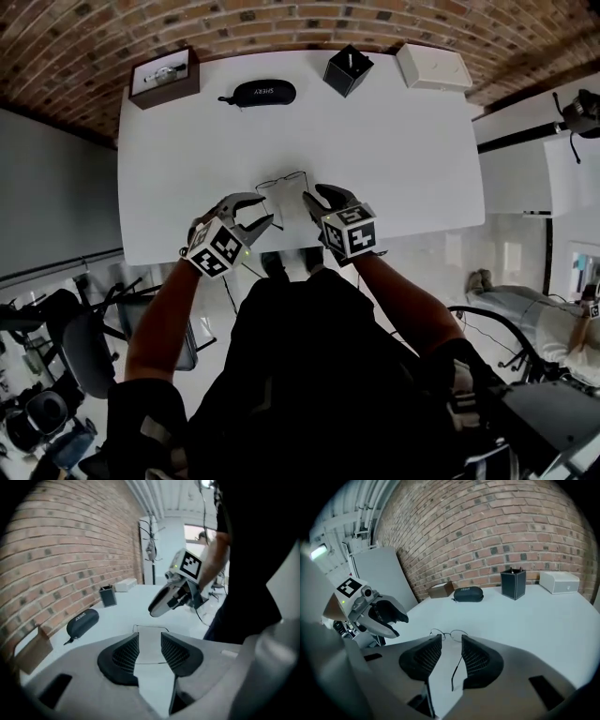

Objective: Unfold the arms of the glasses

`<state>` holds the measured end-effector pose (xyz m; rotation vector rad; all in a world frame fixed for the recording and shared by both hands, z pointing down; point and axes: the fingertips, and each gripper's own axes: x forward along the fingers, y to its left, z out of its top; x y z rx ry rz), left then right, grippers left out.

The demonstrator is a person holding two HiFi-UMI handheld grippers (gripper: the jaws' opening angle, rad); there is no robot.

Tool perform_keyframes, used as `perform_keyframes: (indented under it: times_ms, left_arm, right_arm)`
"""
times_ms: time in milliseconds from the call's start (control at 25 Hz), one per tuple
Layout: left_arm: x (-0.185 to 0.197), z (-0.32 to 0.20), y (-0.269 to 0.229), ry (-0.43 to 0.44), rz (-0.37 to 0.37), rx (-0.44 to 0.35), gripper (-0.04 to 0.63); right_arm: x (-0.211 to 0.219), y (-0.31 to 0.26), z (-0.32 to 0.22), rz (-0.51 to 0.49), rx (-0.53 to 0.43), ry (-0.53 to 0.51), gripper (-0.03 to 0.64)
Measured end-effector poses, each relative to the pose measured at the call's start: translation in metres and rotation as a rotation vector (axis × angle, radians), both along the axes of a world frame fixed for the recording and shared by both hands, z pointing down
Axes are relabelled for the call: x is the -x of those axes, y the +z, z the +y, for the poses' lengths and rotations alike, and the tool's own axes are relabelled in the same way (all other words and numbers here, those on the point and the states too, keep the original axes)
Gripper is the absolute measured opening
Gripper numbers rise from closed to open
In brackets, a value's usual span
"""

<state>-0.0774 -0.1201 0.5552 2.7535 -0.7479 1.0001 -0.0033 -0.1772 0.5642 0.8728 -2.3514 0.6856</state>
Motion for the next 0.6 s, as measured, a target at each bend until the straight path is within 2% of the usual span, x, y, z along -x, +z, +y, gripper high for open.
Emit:
perform_keyframes:
  times_ms: [80,160,360,440,600]
  left_arm:
    - [0.007,-0.010,-0.025,-0.153,0.157,-0.017,0.101]
    - [0.016,-0.016,-0.048,-0.289,0.299,-0.024,0.071]
    - [0.038,-0.020,-0.100,-0.524,0.592,-0.059,0.011]
    - [0.048,-0.020,-0.114,-0.587,0.649,-0.069,0.011]
    - [0.063,-0.019,-0.134,-0.651,0.644,-0.111,0.011]
  right_arm:
    - [-0.001,-0.015,-0.007,-0.029,-0.050,0.012,0.120]
    - [-0.003,-0.029,-0.013,-0.066,-0.098,0.027,0.101]
    - [-0.008,-0.079,-0.024,-0.156,-0.189,0.091,0.037]
    - [-0.008,-0.097,-0.024,-0.181,-0.225,0.108,0.028]
    - [-0.007,-0.128,-0.019,-0.187,-0.312,0.122,0.019]
